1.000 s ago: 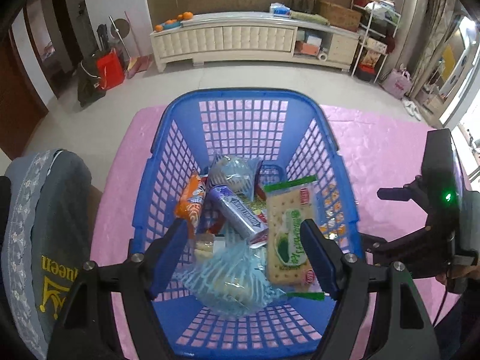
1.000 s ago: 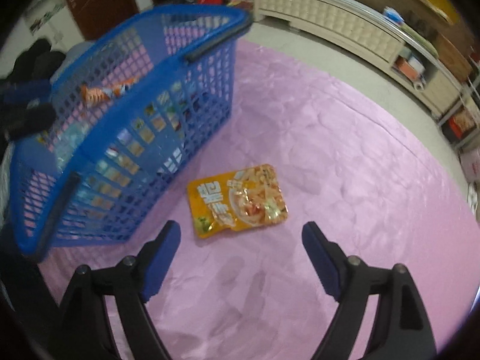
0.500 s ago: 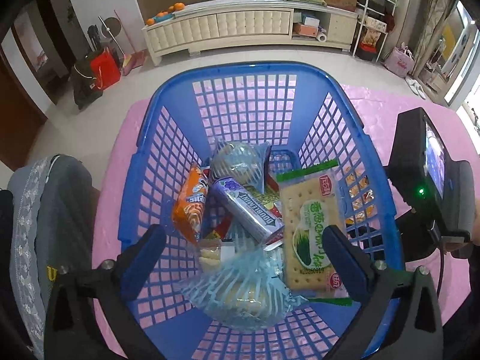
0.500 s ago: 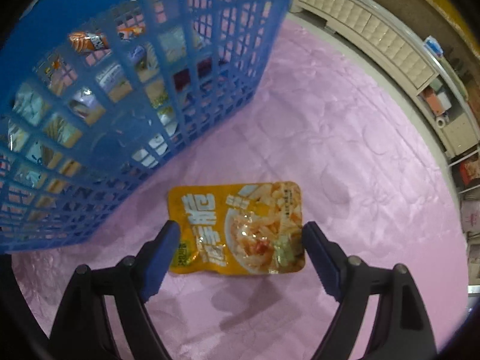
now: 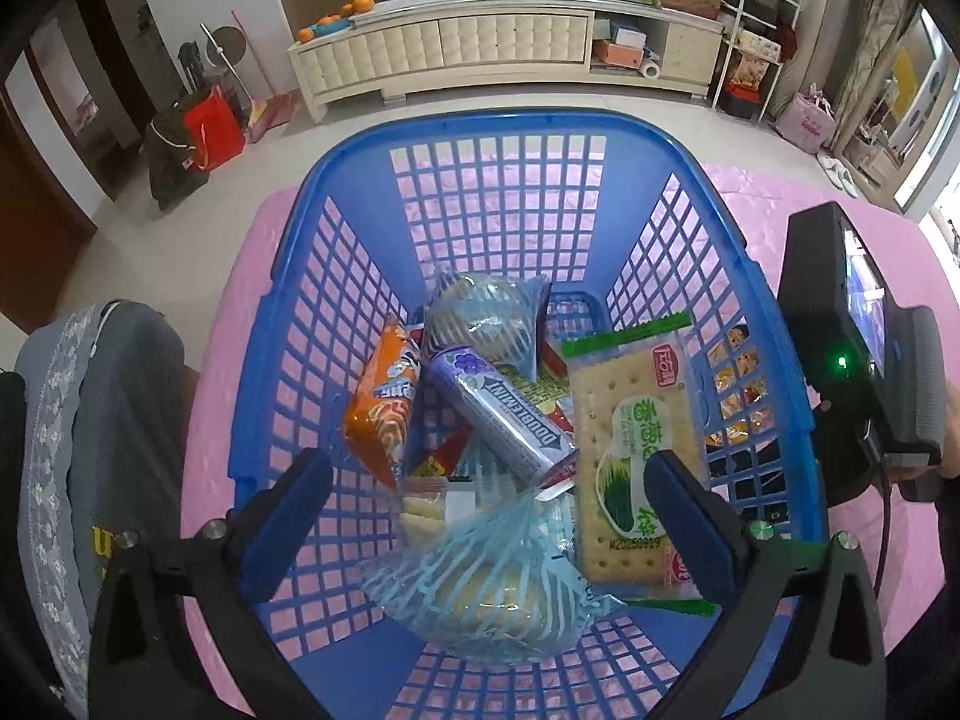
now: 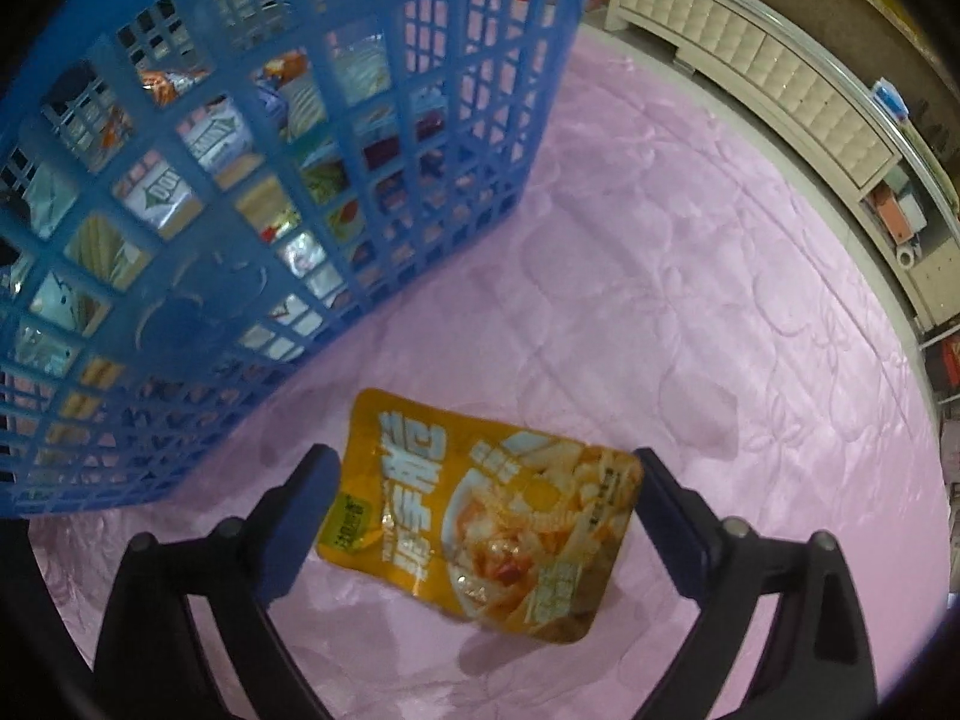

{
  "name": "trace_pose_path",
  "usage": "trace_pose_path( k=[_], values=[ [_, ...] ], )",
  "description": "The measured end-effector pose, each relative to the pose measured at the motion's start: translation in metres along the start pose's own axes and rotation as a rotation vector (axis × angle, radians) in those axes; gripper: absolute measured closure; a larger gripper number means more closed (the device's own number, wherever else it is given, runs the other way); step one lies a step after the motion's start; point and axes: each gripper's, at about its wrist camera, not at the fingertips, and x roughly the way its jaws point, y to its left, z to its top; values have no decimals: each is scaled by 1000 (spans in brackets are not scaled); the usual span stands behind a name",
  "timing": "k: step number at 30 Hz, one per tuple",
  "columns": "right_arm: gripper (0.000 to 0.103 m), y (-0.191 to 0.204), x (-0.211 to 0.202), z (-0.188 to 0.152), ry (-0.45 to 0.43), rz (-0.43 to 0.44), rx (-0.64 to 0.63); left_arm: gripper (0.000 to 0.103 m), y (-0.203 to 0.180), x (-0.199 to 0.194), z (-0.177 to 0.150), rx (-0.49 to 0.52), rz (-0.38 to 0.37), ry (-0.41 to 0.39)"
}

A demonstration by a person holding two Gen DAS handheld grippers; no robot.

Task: Organize snacks
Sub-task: 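Grasp the yellow noodle pouch with the right tool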

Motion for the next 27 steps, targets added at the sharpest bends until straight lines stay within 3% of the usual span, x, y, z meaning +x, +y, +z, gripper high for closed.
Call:
trace_pose_path(
  k=[7,12,13,14,17,20,27],
  values=[
    [6,2,-4,-13,-35,-45,120,0,2,0,-2,-6,-10,-4],
    [14,11,-12,-27,-79,-67,141,0,0,2,-2,-7,-11,-4],
    [24,14,-15,-29,-87,-53,131,0,0,2,-2,-7,-11,-3],
    [41,20,-18,-31,-95,-52,115,0,0,2,-2,-8,-11,-2],
    [72,36,-23,-31,-94,-42,79,0,0,2,-2,-8,-10,0],
    [93,44,-24,-30,-102,-12,86,0,0,2,-2,-2,0,-3],
    [94,23,-43,-43,-124,52,236,0,1,-9,-4,-9,-1,-31]
  ],
)
